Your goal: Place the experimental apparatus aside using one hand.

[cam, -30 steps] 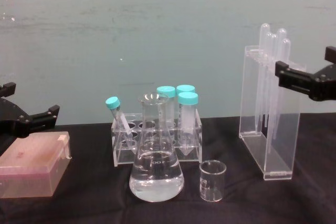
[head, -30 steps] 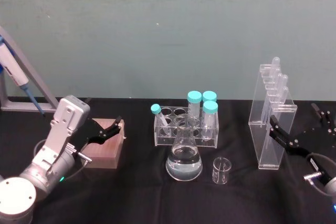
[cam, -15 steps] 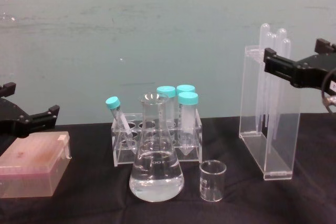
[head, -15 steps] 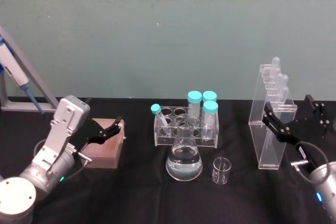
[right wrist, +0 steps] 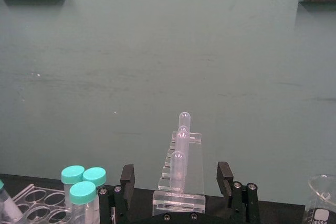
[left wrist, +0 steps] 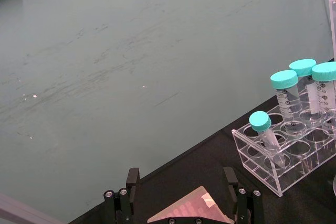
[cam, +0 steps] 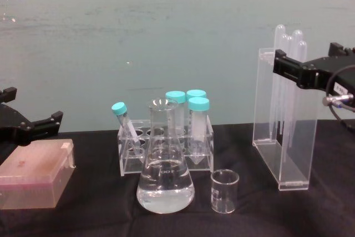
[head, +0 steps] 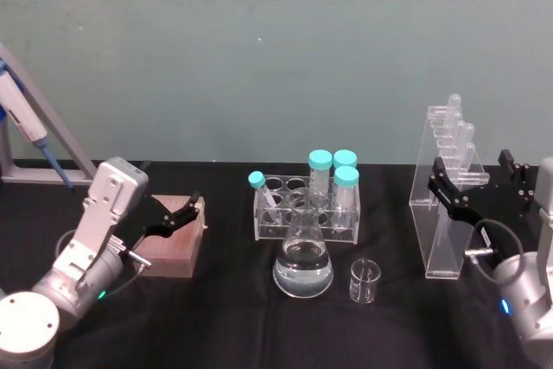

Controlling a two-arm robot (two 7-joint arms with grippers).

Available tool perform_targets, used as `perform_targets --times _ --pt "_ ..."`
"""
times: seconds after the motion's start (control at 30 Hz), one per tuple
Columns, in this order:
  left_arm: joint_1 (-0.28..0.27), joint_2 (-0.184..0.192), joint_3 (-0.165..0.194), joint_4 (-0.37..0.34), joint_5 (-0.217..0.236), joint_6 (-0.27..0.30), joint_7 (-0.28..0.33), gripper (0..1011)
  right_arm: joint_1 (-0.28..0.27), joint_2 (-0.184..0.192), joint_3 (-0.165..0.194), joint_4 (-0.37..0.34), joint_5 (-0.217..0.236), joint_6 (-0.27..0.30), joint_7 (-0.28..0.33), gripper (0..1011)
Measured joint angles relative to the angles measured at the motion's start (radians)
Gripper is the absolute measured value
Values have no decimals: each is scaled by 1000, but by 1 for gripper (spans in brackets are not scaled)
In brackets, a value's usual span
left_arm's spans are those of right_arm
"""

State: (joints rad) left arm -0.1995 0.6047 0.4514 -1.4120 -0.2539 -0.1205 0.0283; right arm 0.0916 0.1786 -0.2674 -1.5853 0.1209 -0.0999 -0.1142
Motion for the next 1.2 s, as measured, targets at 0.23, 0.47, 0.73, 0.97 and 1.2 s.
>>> perform_targets --times 0.23,0.47,0.73,0.97,1.2 --pt "0 0 0 0 0 0 0 1000 22 -38 11 33 -23 9 -9 1000" --pt "0 0 0 0 0 0 0 1000 36 -69 23 53 -44 12 -12 1000" --pt "0 0 0 0 0 0 0 1000 37 -99 40 60 -68 16 -14 1000" --pt "0 0 0 0 0 0 0 1000 37 -122 54 70 -82 20 -7 1000" --pt "0 0 0 0 0 0 0 1000 39 -135 63 79 -90 22 15 1000"
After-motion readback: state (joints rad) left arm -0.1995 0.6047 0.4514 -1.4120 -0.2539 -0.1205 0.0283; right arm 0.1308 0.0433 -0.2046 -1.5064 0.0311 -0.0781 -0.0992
